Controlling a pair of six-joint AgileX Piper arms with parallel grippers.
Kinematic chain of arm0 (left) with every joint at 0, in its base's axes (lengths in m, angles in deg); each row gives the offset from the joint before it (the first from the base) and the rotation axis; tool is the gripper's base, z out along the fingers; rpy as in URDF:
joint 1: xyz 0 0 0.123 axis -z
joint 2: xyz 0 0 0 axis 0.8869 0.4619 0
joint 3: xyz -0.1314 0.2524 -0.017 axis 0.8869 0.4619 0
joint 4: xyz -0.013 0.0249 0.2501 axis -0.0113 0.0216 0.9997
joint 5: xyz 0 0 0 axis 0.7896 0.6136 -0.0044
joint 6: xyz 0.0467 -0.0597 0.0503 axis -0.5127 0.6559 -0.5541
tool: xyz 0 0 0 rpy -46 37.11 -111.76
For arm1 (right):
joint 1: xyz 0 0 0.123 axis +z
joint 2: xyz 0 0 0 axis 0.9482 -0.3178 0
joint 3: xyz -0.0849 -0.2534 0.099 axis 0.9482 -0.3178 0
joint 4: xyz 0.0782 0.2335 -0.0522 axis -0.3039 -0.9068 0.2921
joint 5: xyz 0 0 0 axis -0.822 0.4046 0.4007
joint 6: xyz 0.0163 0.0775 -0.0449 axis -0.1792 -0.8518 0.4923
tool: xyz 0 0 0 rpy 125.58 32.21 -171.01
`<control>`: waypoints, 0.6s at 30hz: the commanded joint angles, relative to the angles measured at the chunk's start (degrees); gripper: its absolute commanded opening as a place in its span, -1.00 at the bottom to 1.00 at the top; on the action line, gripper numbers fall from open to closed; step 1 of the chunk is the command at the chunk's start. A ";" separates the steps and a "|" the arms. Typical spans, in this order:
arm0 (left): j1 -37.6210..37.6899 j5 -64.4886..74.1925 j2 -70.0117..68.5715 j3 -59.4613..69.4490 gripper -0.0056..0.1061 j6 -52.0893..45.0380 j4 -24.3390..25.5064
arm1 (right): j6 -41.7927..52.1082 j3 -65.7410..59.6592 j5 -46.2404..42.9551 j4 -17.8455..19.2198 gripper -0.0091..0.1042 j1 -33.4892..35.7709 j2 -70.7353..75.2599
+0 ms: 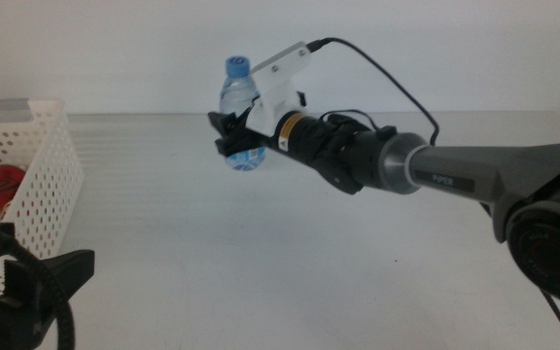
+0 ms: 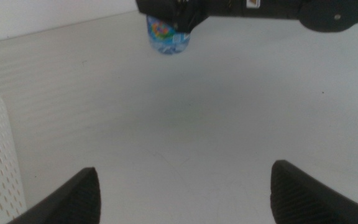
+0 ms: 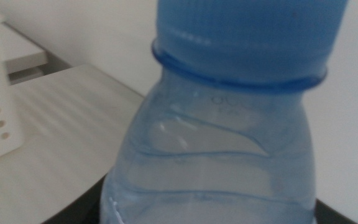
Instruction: Use arms to grab the bottles and put them into the dustbin to the left of the table.
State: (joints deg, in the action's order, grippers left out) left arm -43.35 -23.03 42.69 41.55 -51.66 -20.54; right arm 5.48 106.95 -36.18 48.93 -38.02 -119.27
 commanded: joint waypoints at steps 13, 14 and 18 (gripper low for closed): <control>0.24 -3.84 0.14 -1.63 0.72 0.72 -0.60 | -1.59 2.60 -12.50 0.92 -0.84 4.61 -1.09; 0.24 -3.84 0.14 -1.63 0.72 0.72 -0.60 | -1.33 2.60 -12.50 0.92 -0.84 5.01 -1.39; 0.24 -3.89 0.14 -1.63 0.72 0.72 -0.60 | -0.78 2.60 -12.51 0.92 -0.84 5.78 -1.90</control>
State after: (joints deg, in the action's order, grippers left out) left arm -43.35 -23.03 42.69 41.55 -51.66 -20.54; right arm 4.30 107.21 -42.69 50.47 -32.47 -125.84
